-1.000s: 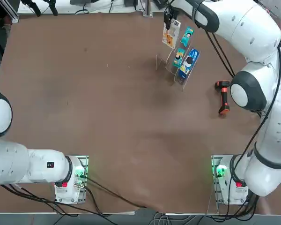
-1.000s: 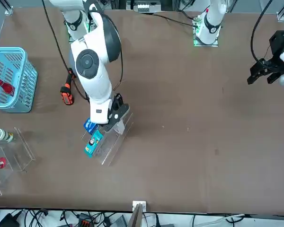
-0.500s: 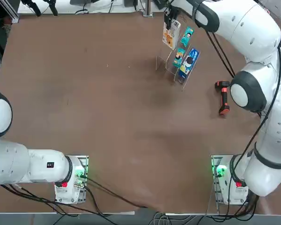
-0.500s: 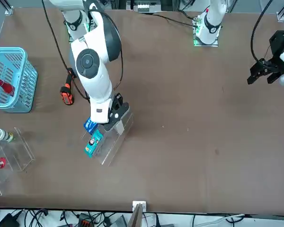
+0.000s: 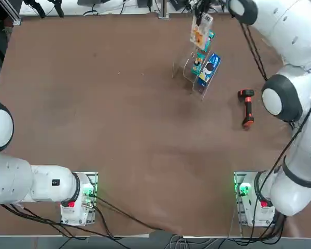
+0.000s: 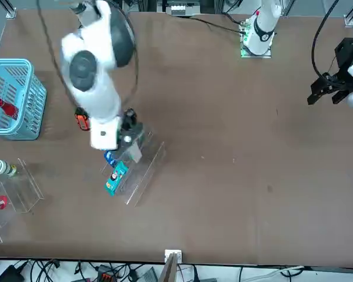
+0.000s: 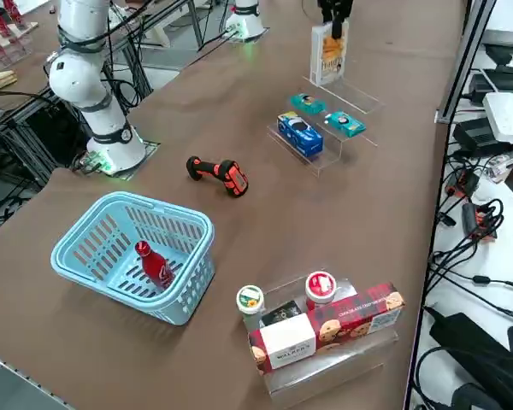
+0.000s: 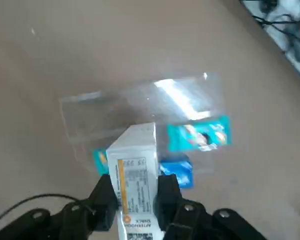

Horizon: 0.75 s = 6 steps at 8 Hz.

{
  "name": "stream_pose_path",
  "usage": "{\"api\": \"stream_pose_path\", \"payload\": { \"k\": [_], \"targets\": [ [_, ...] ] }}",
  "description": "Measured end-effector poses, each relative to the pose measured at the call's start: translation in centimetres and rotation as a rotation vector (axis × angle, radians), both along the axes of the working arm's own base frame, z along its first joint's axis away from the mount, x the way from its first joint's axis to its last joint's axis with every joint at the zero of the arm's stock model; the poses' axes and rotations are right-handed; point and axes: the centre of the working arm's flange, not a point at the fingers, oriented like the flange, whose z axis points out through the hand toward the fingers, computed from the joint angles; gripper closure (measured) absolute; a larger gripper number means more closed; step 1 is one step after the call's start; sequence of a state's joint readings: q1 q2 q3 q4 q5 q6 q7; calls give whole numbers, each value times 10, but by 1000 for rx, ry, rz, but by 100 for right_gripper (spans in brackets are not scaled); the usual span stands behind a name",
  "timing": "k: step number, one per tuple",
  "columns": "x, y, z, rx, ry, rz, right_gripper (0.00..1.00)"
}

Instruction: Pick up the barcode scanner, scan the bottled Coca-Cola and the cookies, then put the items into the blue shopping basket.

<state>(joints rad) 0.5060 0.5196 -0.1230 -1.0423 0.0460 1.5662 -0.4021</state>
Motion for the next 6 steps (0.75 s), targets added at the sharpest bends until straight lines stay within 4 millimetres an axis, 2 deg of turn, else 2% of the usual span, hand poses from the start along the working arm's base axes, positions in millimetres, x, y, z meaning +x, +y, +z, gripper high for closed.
{"api": "stream_pose_path", "payload": {
  "k": [1, 3, 4, 6],
  "targets": [
    [1, -52, 30, -1, 15, 20, 56],
    [-9, -164, 66, -6, 114, 56, 56],
    [-16, -220, 75, 6, 138, 68, 56],
    [-42, -336, 67, 48, 174, 91, 56]
  ]
}}
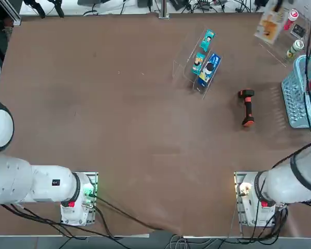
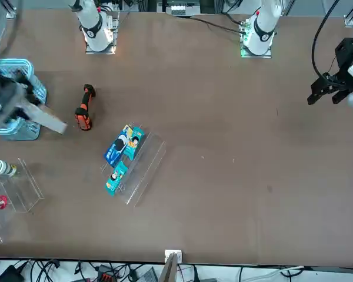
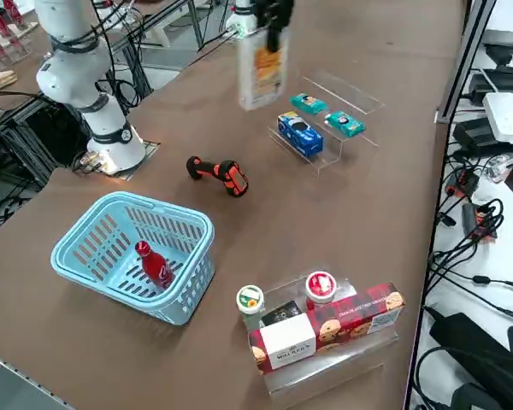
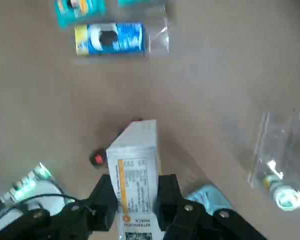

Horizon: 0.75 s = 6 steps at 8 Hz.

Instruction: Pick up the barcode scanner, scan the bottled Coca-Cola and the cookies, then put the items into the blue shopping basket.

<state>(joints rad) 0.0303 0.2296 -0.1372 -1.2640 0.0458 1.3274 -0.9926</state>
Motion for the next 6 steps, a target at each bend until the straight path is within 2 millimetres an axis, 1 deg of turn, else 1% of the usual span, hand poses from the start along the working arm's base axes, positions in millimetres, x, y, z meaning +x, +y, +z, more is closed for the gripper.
{"api": "stream_pose_path", "payload": {
  "k": [1, 3, 4, 5, 6],
  "targets": [
    [-19, -56, -8, 26, 2, 27, 56],
    [-66, -157, -28, 72, -3, 86, 56],
    [-91, -202, -41, 80, -22, 100, 56],
    [-118, -241, -56, 86, -41, 101, 56],
    [-145, -273, -72, 91, -54, 94, 56]
  ]
}}
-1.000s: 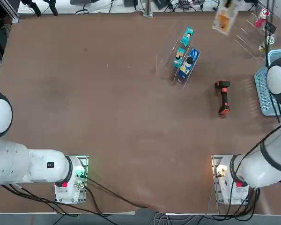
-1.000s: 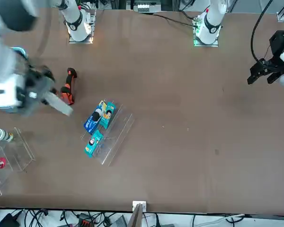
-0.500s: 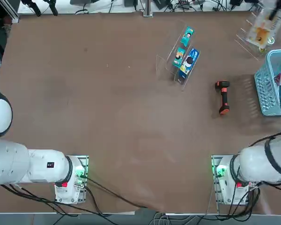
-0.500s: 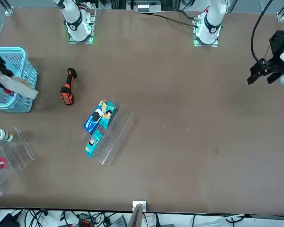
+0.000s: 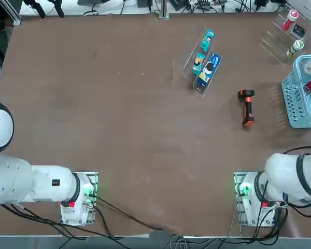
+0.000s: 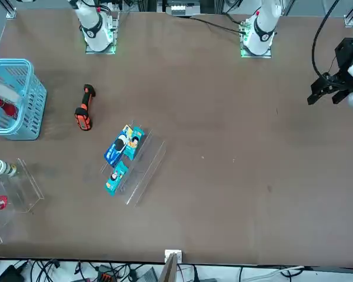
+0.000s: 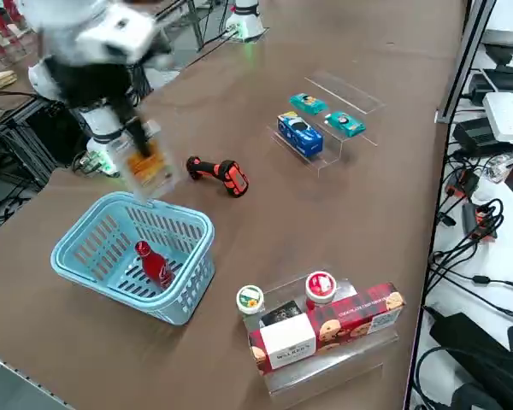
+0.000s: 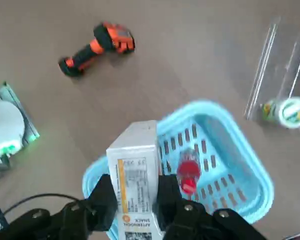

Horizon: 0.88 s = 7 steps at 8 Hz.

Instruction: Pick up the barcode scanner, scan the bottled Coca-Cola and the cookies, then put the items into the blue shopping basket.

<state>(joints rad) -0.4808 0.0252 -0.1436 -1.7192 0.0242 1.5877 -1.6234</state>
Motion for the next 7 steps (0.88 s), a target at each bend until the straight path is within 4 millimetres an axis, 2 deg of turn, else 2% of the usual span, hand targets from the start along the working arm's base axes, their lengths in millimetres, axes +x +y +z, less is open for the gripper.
{"api": "stream_pose_path", "payload": {
  "k": [1, 2, 4, 7],
  "targets": [
    [-22, -23, -15, 0, -13, -5, 56],
    [-41, -38, -29, -4, -27, -13, 56],
    [-67, -46, -49, 10, -20, -31, 56],
    [-82, -54, -69, -6, -46, -19, 56]
  ]
}}
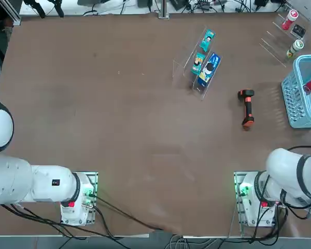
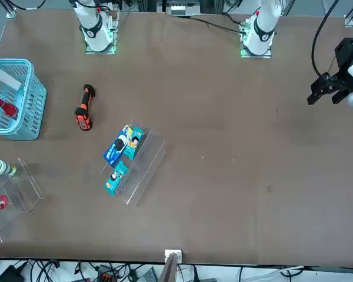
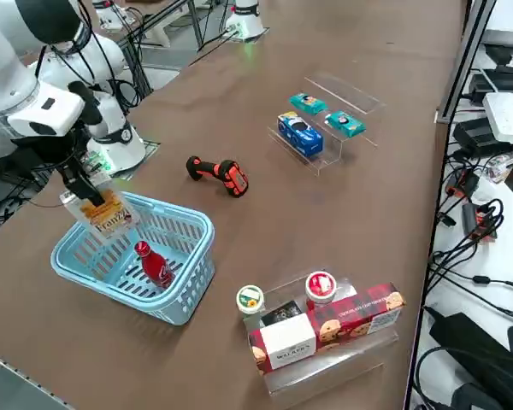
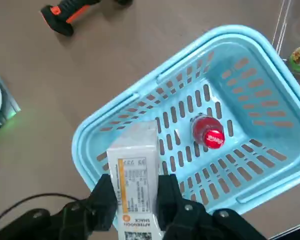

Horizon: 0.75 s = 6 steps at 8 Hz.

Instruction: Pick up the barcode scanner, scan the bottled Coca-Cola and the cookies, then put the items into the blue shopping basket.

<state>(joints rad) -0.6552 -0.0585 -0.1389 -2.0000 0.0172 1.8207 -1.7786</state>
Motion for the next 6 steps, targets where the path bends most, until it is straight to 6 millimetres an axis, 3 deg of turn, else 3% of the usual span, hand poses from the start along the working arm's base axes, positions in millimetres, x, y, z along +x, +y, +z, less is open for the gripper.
{"api": "stream_pose_path", "payload": {
  "k": [3, 6],
  "targets": [
    [-5, -8, -25, -8, -5, -11, 56],
    [5, -14, -66, -5, 12, -7, 55]
  ]
}}
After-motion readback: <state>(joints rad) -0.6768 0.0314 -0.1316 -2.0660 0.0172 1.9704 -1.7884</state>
